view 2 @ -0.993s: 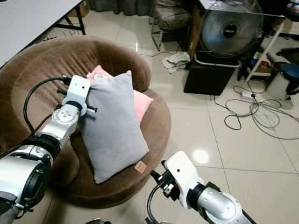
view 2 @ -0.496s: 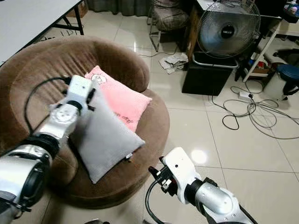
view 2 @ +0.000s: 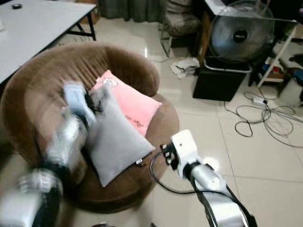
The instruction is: Move the pillow to the sofa from floor
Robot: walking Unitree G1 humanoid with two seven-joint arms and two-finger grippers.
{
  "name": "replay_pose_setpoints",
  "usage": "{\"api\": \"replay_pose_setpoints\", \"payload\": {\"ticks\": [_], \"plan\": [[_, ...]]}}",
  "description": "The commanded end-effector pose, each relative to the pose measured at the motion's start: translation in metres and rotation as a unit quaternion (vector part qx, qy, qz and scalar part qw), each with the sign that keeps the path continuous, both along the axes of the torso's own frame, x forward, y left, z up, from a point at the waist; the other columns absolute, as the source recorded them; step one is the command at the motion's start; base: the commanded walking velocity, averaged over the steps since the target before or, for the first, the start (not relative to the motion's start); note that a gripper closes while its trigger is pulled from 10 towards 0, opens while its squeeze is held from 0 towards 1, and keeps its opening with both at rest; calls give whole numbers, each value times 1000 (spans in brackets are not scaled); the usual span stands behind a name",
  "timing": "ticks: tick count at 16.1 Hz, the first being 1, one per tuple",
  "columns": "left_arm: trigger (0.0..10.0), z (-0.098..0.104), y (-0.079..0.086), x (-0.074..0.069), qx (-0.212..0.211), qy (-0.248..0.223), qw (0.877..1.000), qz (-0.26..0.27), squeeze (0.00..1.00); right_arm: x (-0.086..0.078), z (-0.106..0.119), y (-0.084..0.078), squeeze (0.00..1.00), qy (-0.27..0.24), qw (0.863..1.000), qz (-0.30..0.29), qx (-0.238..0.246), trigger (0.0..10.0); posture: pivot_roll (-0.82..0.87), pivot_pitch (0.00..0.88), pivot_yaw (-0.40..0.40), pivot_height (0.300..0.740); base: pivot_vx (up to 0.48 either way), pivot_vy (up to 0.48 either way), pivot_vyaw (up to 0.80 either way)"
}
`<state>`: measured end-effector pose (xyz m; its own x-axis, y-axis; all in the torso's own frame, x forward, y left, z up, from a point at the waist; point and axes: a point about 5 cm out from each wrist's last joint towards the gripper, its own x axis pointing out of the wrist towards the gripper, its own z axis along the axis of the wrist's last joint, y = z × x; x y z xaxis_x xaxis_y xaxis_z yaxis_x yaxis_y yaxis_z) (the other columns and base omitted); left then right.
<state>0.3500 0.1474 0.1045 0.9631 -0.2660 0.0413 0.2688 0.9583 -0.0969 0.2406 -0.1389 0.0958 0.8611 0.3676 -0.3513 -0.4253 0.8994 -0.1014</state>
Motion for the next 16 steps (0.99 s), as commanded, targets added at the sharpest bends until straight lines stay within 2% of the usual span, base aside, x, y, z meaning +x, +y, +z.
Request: {"api": "replay_pose_setpoints", "payload": {"ticks": [1,2,3,4,6,8,12,16], "plan": [[10000,9,-2,-10,10,-38,999,-21,0,5,-1,-5,0,-9,1000,-22,-4,10000,-49,0,26,740,0,0,0],[10000,-1,-6,-36,29,-45,998,-38,0,11,-2,-7,0,-16,999,-46,4,10000,-33,0,27,740,0,0,0],[10000,-3,-8,-45,38,-48,997,-43,0,13,-2,-9,0,-21,998,-57,7,10000,-18,0,24,740,0,0,0],[10000,-10,-8,-57,55,-46,997,-29,0,19,-3,-15,0,-29,995,-93,17,10000,7,0,11,740,0,-330,0],[10000,-13,-3,-68,63,-29,998,3,0,24,-7,-16,0,-31,994,-105,28,10000,23,0,7,740,0,-457,-253],[10000,-7,1,-75,65,-23,997,17,0,26,-8,-14,0,-37,994,-103,32,10000,31,0,7,740,0,-469,-800],[10000,-6,3,-80,114,-10,993,11,0,27,-13,-19,0,-48,991,-119,21,10000,25,0,18,740,0,-471,0],[10000,-3,-3,-78,125,-8,992,-2,0,25,-15,-22,0,-52,990,-128,17,10000,2,0,33,740,0,-472,0]]}}
